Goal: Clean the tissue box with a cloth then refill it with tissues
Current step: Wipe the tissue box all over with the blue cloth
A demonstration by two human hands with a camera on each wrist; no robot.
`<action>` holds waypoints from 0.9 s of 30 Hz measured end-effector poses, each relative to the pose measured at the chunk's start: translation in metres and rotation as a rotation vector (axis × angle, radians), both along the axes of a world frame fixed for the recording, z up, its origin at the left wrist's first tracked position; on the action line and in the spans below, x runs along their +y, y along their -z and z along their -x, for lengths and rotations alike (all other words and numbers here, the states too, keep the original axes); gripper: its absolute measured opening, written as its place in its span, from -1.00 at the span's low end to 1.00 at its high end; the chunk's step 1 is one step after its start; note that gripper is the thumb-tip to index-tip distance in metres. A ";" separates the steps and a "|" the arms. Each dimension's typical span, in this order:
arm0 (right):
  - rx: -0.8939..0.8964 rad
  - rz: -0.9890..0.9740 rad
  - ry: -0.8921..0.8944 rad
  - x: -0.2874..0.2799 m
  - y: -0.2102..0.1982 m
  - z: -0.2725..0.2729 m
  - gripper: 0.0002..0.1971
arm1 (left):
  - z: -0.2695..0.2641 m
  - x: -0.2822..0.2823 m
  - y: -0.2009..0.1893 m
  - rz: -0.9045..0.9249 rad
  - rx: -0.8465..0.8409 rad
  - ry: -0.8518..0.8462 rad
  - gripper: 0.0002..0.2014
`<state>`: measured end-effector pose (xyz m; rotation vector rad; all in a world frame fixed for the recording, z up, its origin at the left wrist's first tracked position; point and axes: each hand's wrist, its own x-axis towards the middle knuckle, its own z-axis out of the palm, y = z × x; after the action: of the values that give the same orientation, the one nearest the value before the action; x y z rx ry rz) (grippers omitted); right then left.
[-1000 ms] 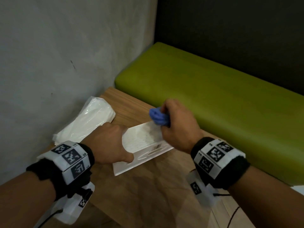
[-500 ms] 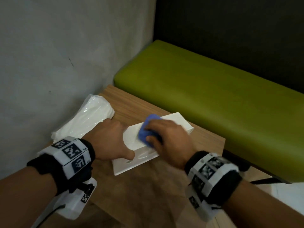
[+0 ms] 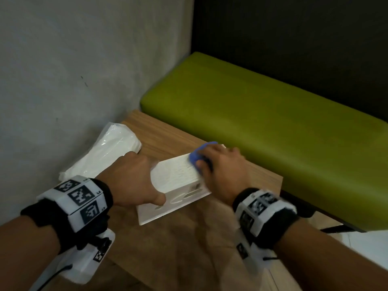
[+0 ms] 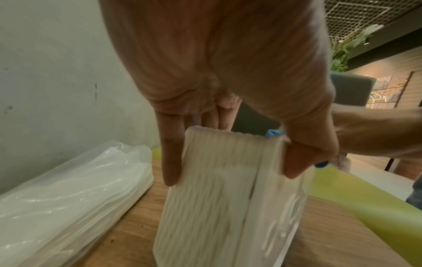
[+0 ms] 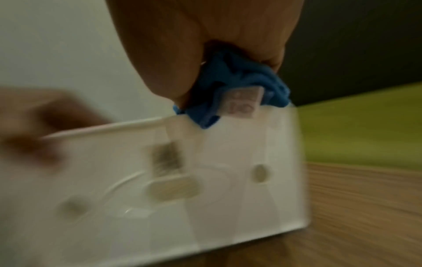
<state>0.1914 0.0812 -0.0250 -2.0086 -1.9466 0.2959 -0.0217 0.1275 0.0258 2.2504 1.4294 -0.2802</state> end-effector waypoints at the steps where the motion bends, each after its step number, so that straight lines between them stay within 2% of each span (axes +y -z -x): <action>1: 0.016 -0.020 -0.118 -0.007 -0.002 0.015 -0.69 | -0.001 0.001 -0.001 -0.008 0.014 0.005 -0.42; 3: 0.057 -0.025 -0.223 -0.016 -0.003 0.028 -0.69 | -0.002 0.000 -0.003 -0.005 0.026 0.004 -0.40; 5: 0.013 -0.047 -0.178 -0.012 0.000 0.014 -0.69 | -0.001 -0.003 -0.004 0.017 0.007 -0.008 -0.41; 8: -0.027 0.021 0.108 0.005 0.014 -0.029 -0.72 | 0.000 -0.005 -0.005 0.042 -0.010 -0.005 -0.39; 10: 0.086 0.128 0.279 0.014 0.019 -0.051 -0.76 | 0.000 -0.003 -0.004 0.023 -0.012 0.007 -0.39; 11: 0.114 0.147 0.301 0.014 0.019 -0.052 -0.75 | -0.001 -0.002 -0.005 0.011 -0.006 0.015 -0.40; 13: 0.026 0.099 0.242 0.008 0.013 -0.039 -0.70 | -0.003 0.001 -0.005 -0.002 0.002 0.017 -0.40; 16: -0.006 -0.011 -0.031 -0.010 -0.008 0.000 -0.56 | -0.006 0.005 -0.008 -0.003 0.009 0.026 -0.42; 18: 0.024 0.061 -0.207 -0.013 -0.017 0.015 -0.38 | -0.007 0.007 -0.010 -0.004 0.007 0.025 -0.45; 21: -0.074 0.137 -0.297 -0.005 -0.021 0.010 -0.20 | -0.008 0.004 -0.016 -0.005 -0.025 -0.031 -0.51; 22: -0.095 0.142 -0.284 -0.003 -0.020 0.005 -0.18 | -0.008 0.005 -0.016 -0.007 -0.032 -0.030 -0.42; 24: -0.111 0.154 -0.249 -0.001 -0.015 -0.002 -0.19 | -0.007 0.005 -0.014 -0.002 -0.004 0.000 -0.02; 25: -0.112 0.153 -0.242 -0.001 -0.012 -0.005 -0.21 | -0.005 0.004 -0.012 0.004 0.004 -0.016 0.10; 27: -0.110 0.148 -0.236 -0.003 -0.008 -0.006 -0.25 | -0.002 0.001 -0.007 0.017 -0.026 -0.079 0.12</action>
<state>0.1974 0.0785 -0.0171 -1.9186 -2.2982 0.4044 -0.0194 0.1287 0.0328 2.1709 1.4923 -0.2355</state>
